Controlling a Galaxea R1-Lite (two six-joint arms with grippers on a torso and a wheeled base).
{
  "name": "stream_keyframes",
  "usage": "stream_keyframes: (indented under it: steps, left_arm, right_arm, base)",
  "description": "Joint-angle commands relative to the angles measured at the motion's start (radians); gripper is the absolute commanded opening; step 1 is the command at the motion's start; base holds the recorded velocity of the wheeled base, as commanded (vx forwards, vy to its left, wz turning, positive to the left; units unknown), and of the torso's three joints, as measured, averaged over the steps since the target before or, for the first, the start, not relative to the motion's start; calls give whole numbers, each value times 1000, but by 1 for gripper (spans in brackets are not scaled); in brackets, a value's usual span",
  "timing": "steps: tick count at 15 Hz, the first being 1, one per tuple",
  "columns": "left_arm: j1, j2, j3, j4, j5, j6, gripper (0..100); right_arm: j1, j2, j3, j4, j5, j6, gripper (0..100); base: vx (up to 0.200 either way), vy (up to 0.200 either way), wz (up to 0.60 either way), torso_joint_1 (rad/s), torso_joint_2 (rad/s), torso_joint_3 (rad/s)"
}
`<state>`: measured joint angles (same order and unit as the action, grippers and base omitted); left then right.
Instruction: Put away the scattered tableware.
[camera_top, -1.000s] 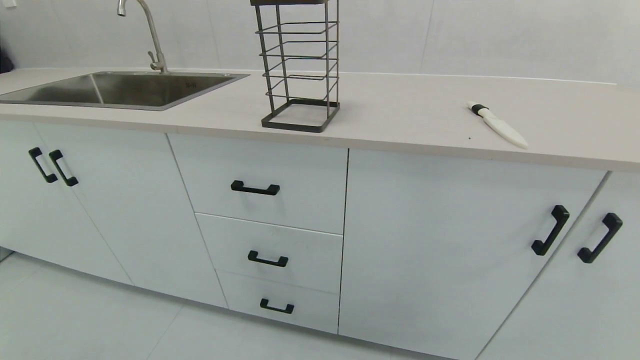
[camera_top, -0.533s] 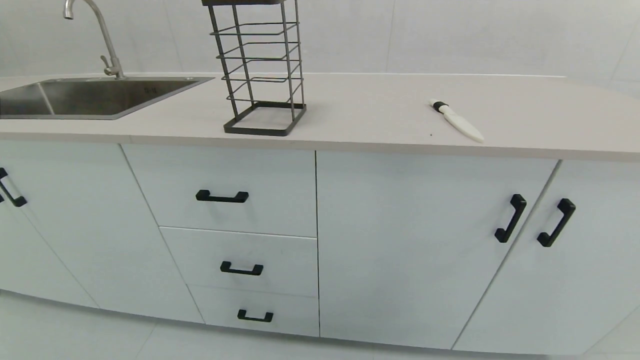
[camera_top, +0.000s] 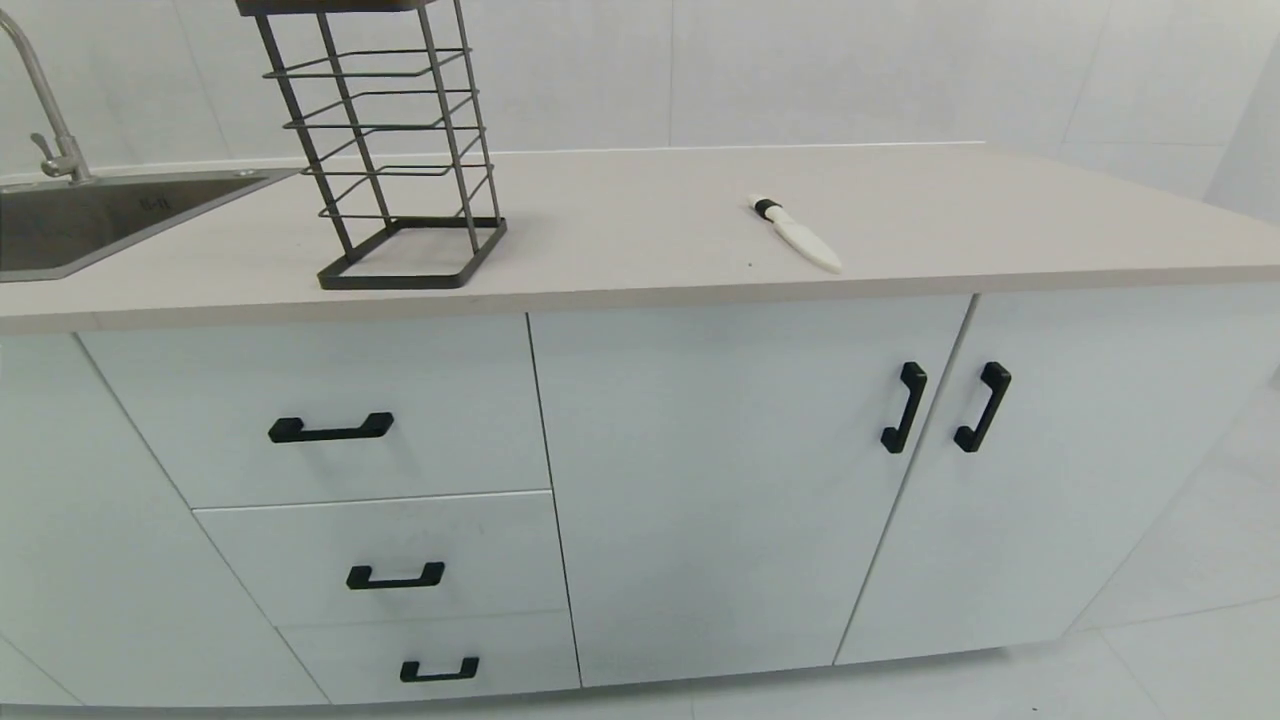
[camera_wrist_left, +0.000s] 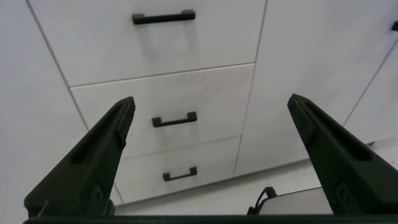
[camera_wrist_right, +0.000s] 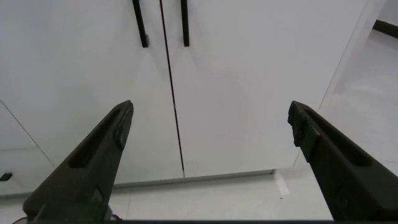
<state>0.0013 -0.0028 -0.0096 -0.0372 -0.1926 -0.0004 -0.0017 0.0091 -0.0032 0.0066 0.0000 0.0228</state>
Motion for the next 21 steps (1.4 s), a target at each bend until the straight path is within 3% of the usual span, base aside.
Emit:
stream_keyframes:
  steps: [1,4,8,10,14,21]
  left_arm:
    - [0,3,3,-3,1,5,100]
    - [0,3,2,-1,4,-3,100]
    - [0,3,-1,8,12,-13,100]
    - [0,3,2,-3,8,-1,100]
    - [0,3,2,-3,7,2,100]
    - [0,3,2,-3,8,0,100]
  right_arm:
    - [0,2,0,1,0,0,100]
    - [0,2,0,1,0,0,100]
    - [0,2,0,1,0,0,100]
    - [0,2,0,1,0,0,100]
    - [0,2,0,1,0,0,100]
    - [0,2,0,1,0,0,100]
  base:
    - [200,0,0,-2,-7,-2]
    - [0,0,0,0,0,0]
    - [200,0,0,-1,0,4]
    - [200,0,0,2,0,7]
    - [0,0,300,1,3,1]
    - [0,0,0,35,-60,-19]
